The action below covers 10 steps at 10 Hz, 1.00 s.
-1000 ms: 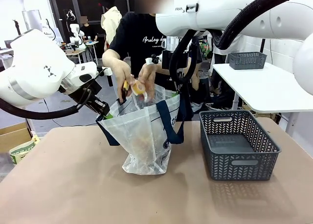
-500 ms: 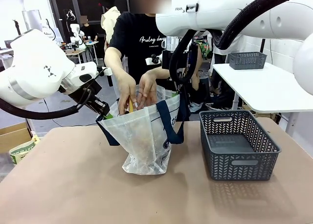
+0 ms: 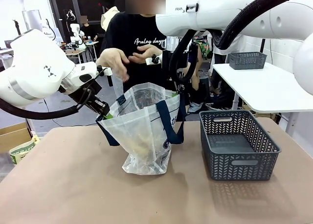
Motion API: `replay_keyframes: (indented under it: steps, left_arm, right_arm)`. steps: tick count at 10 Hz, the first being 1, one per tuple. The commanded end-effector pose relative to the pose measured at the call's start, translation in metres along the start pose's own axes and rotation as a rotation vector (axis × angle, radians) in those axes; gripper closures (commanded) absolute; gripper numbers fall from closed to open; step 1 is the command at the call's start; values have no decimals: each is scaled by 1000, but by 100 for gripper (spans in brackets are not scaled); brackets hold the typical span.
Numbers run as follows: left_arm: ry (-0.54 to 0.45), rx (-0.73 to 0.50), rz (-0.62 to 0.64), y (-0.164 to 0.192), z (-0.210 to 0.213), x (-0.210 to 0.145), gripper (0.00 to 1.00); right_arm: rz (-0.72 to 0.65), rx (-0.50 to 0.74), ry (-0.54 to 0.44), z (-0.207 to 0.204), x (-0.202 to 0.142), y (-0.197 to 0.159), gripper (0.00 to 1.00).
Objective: Transfer purchased items from the store into the shopping bag.
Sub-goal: Move the Reusable shopping bag to the right side of the table.
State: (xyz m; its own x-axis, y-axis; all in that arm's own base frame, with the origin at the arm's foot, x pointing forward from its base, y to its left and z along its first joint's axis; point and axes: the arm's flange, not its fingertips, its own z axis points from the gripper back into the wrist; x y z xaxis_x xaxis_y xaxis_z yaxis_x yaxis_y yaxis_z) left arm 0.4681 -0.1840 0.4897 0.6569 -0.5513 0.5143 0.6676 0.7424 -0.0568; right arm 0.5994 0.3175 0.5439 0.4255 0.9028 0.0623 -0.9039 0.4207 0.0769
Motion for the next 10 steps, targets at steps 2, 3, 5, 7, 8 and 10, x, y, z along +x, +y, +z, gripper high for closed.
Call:
replay_keyframes:
  steps: [2, 3, 5, 7, 8, 10]
  left_arm:
    - [-6, 4, 9, 0, 1, 0, 100]
    - [-6, 4, 9, 0, 1, 0, 100]
    - [-6, 4, 9, 0, 1, 0, 100]
    - [-6, 4, 9, 0, 1, 0, 100]
    - [-6, 4, 9, 0, 1, 0, 100]
    - [-6, 4, 9, 0, 1, 0, 100]
  right_arm:
    - [-1, 1, 1, 0, 0, -1, 100]
    - [-1, 1, 1, 0, 0, -1, 100]
    - [-1, 1, 1, 0, 0, -1, 100]
    - [-1, 1, 1, 0, 0, -1, 100]
    - [-1, 1, 1, 0, 0, -1, 100]
    - [-1, 1, 1, 0, 0, -1, 100]
